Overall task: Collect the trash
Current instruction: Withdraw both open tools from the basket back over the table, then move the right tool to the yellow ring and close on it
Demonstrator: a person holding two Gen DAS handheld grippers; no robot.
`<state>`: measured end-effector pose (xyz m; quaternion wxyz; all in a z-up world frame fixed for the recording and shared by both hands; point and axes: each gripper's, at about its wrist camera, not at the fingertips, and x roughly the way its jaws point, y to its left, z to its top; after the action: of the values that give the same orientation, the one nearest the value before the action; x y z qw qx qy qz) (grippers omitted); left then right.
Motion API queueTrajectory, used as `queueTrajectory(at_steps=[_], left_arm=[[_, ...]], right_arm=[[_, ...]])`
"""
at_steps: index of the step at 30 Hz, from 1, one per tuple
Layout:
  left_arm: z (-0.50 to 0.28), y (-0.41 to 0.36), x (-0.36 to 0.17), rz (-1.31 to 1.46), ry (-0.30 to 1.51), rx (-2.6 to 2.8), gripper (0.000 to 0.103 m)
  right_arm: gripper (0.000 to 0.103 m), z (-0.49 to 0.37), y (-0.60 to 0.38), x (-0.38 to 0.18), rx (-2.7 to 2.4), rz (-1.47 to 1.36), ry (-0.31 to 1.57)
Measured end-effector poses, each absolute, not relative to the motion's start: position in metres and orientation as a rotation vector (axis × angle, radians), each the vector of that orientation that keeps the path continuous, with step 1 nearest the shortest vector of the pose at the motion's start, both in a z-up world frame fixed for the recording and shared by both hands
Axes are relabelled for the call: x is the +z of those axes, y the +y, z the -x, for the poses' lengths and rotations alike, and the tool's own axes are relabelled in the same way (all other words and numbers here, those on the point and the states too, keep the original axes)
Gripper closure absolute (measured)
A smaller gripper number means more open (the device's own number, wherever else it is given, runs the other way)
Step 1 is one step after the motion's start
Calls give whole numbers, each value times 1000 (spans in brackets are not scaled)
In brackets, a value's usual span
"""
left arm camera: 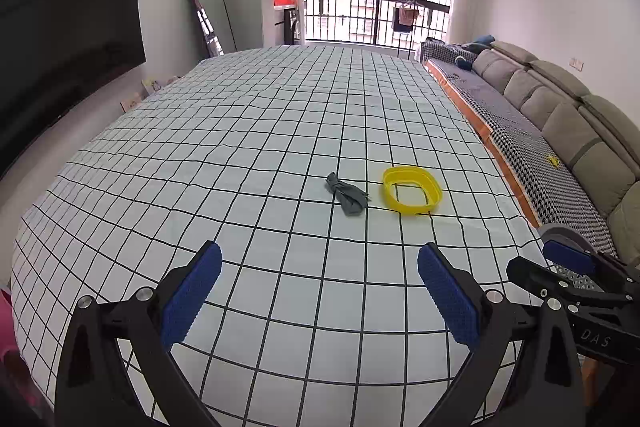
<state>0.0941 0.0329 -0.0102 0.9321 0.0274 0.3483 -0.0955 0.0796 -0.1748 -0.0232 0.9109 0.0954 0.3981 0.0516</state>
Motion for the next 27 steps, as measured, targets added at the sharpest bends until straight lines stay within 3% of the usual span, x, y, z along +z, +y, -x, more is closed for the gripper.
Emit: queueTrajectory(at_steps=[27], left_arm=[[-153, 48, -44, -46, 818, -130, 6]], right_arm=[[32, -213, -149, -59, 158, -160, 964]])
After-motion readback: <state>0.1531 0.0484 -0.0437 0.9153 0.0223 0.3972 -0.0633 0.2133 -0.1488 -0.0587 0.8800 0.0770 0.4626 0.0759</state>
